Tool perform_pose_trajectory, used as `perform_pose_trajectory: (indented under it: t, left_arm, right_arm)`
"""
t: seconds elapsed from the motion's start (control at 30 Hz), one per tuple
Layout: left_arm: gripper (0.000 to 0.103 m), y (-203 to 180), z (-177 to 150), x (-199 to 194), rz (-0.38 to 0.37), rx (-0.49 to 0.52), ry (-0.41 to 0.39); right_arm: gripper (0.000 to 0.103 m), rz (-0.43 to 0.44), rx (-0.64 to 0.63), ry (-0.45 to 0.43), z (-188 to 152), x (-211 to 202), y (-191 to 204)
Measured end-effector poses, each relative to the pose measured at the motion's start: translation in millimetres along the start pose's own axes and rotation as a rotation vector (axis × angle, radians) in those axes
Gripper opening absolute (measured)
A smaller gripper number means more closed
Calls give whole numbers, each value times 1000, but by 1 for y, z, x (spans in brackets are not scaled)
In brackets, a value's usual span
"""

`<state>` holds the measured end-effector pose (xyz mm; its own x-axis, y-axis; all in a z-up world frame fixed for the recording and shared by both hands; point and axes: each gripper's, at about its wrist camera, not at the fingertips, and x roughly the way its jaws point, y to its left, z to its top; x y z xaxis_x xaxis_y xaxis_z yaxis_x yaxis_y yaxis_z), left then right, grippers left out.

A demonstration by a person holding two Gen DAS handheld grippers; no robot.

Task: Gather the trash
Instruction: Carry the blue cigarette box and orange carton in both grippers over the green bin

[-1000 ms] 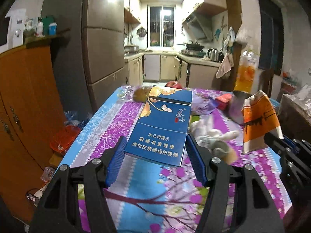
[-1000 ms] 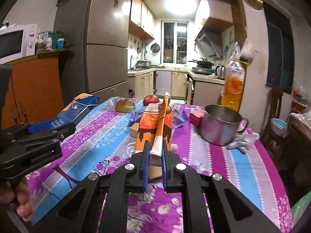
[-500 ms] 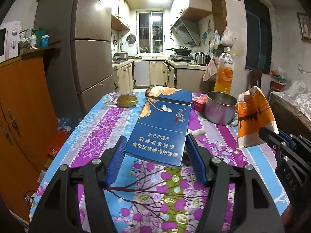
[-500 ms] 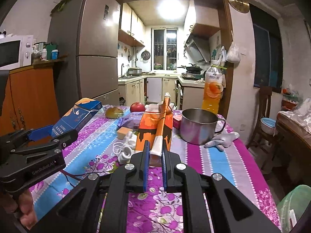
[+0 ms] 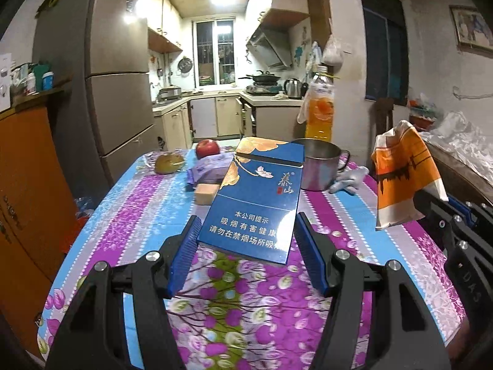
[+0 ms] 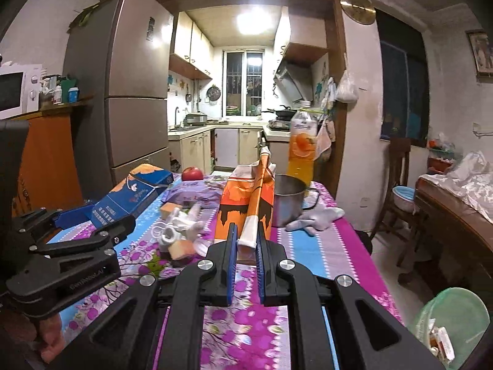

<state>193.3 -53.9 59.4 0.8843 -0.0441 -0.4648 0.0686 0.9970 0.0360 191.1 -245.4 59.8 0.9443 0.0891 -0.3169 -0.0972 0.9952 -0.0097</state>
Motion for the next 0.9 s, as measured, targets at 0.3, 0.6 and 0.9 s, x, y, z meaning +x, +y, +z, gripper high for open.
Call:
perform_pose_trajectory:
  t: [0.3,0.6,0.9]
  left_arm:
    - [59,-46,-1,-4,-66,44,-1]
    - [60,-97,-2,-10,-137,104,-5]
    - [60,-159,-7,-19,-223,177,-8]
  right_arm:
    - [12,-71,25,-7,-9,-30,-41]
    - [12,-159,57,-15,-21,-66,-92]
    - [12,-263,91,-21,-36,-105,-154]
